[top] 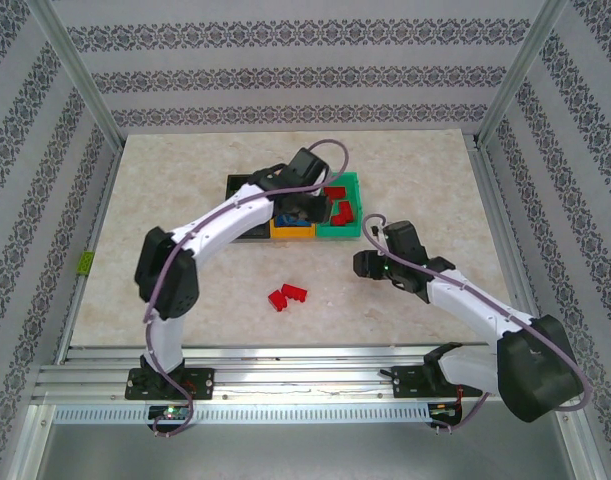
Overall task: Sort the legos into containers by color
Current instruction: Place the lego in the container.
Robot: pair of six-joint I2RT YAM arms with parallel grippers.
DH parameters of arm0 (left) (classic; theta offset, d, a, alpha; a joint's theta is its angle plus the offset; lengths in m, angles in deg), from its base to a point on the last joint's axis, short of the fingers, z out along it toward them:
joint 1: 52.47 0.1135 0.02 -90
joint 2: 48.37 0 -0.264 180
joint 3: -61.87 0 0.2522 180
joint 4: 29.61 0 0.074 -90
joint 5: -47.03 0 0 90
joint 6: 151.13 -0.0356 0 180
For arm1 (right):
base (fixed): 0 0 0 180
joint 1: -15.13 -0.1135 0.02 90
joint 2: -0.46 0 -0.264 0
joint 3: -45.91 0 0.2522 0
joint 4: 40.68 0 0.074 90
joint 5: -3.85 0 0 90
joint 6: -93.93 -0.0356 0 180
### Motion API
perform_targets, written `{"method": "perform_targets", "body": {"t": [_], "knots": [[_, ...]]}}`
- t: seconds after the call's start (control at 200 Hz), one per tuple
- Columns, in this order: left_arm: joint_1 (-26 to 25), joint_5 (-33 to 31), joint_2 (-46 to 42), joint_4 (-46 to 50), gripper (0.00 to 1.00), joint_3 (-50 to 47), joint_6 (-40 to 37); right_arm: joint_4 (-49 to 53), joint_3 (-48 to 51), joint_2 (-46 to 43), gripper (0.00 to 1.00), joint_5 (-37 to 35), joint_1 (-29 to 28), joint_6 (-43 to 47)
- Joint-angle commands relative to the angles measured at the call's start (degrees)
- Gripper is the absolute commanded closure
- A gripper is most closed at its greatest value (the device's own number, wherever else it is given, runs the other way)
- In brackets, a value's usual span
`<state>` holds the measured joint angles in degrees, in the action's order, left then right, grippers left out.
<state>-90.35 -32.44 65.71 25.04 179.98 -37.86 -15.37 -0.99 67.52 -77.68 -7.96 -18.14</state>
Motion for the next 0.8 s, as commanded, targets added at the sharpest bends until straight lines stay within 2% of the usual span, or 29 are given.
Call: {"method": "perform_targets", "body": {"t": [0.0,0.115,0.205,0.245,0.355,0.465,0.555,0.794], "knots": [[-0.26,-0.14,7.07,6.84,0.84,10.99,-3.91,0.68,1.55,-2.07,0.48,2.14,0.15,-1.70],[-0.09,-1.18,15.95,10.82,0.79,23.49,-4.34,1.25,2.25,-3.39,0.48,2.51,0.09,-2.10],[0.10,-1.57,22.27,15.87,0.55,33.60,-3.63,1.72,2.55,-4.49,0.48,2.82,0.06,-2.35],[0.10,-0.74,24.10,18.00,0.50,37.15,-3.71,1.78,2.61,-4.89,0.48,3.23,0.06,-2.60],[-0.46,0.20,23.71,18.97,0.43,37.51,-4.44,1.07,3.47,-5.22,0.48,4.88,-0.34,-3.39],[-0.61,-0.26,18.61,16.51,0.39,30.28,-4.62,0.10,4.22,-3.81,0.48,4.83,-1.96,-4.08],[-0.61,-0.22,11.60,11.02,0.39,19.41,-4.09,-0.47,3.88,-1.84,0.48,4.61,-3.85,-4.30],[-0.45,-0.93,-9.49,-12.05,0.39,-13.07,0.56,-1.47,-0.55,4.14,0.48,3.14,-10.75,-3.37]]}}
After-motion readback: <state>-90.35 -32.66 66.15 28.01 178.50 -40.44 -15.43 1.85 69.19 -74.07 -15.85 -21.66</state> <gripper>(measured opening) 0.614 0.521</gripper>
